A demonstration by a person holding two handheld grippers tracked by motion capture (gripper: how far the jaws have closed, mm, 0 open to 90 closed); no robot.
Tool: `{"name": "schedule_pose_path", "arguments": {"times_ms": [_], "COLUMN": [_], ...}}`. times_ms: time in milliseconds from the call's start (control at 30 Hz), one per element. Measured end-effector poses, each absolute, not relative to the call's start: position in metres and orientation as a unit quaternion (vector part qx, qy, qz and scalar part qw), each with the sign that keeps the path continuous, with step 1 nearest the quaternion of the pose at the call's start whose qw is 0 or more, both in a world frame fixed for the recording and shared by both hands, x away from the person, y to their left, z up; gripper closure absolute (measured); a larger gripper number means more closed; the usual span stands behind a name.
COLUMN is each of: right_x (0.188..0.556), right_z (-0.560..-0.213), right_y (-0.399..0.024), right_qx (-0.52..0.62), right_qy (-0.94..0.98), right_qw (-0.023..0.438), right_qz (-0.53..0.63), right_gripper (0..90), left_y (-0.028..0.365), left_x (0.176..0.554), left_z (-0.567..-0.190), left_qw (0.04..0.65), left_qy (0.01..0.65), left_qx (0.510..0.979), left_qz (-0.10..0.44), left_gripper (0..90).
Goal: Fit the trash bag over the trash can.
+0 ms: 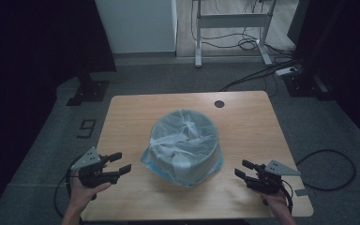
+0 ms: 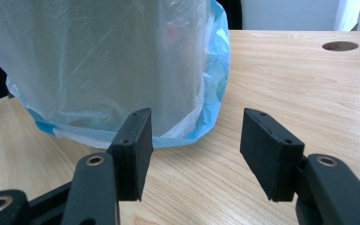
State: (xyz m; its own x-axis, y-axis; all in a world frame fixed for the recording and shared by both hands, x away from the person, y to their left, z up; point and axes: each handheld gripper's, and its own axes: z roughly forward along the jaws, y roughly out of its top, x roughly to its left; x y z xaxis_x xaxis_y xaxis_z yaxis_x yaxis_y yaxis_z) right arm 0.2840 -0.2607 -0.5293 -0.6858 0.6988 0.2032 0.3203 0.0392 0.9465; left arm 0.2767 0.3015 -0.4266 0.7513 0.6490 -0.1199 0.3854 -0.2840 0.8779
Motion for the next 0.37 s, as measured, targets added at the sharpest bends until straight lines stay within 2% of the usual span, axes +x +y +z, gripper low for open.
{"name": "schedule_pose_path", "arguments": {"times_ms": [367], "right_x": [0.2849], "right_z": [-0.5305], "right_y": [-0.2619], "right_qx": [0.367], "right_qy": [0.702], "right_qw": [0.161], "right_qz": [0.589], "right_gripper": [43.5], "left_y": [0.3014], "left_x": [0.2791], "left_z": [-0.4328], "left_qw": [0.5], "left_qy": [0.33], "left_qx": [0.79], "left_qz": [0.13], "left_gripper": [33.7]}}
